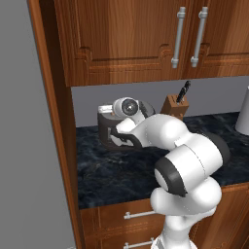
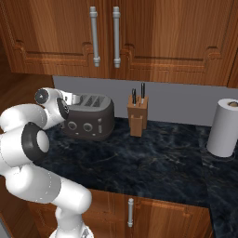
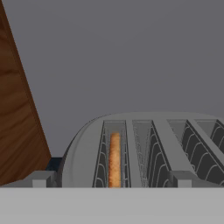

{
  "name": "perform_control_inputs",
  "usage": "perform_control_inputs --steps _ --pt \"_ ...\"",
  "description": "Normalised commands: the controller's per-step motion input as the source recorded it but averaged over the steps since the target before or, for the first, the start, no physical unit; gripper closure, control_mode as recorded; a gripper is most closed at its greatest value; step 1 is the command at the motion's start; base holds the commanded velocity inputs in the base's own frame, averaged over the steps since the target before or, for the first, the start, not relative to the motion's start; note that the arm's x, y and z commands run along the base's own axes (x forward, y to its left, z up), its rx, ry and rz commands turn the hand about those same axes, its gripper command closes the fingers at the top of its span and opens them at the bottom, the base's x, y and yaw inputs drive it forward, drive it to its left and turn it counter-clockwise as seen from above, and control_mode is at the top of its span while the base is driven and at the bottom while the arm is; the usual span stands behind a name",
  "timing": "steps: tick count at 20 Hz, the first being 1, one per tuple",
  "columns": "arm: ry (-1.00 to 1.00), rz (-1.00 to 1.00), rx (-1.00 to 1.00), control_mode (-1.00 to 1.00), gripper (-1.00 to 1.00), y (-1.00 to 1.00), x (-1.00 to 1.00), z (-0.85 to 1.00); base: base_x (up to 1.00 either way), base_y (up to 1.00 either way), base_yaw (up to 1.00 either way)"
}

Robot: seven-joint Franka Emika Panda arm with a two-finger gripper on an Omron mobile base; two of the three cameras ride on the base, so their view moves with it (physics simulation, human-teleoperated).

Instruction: Start the toaster. Once the lever pops up, take the bread to the plate on the dining counter.

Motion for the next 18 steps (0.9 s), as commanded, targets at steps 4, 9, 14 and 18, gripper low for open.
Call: perform_control_inputs --steps 4,9,14,18 --pt "0.0 0.0 0.0 -1.0 -1.0 0.0 0.0 0.0 0.0 0.0 0.0" --pt "0.0 0.0 0.0 -1.0 -1.0 0.0 0.0 0.0 0.0 0.0 0.0" --pt "0.0 0.0 0.0 -1.0 -1.0 0.0 0.0 0.0 0.0 0.0 0.0" --pt "0.0 0.0 0.0 -1.0 -1.0 0.0 0.0 0.0 0.0 0.0 0.0"
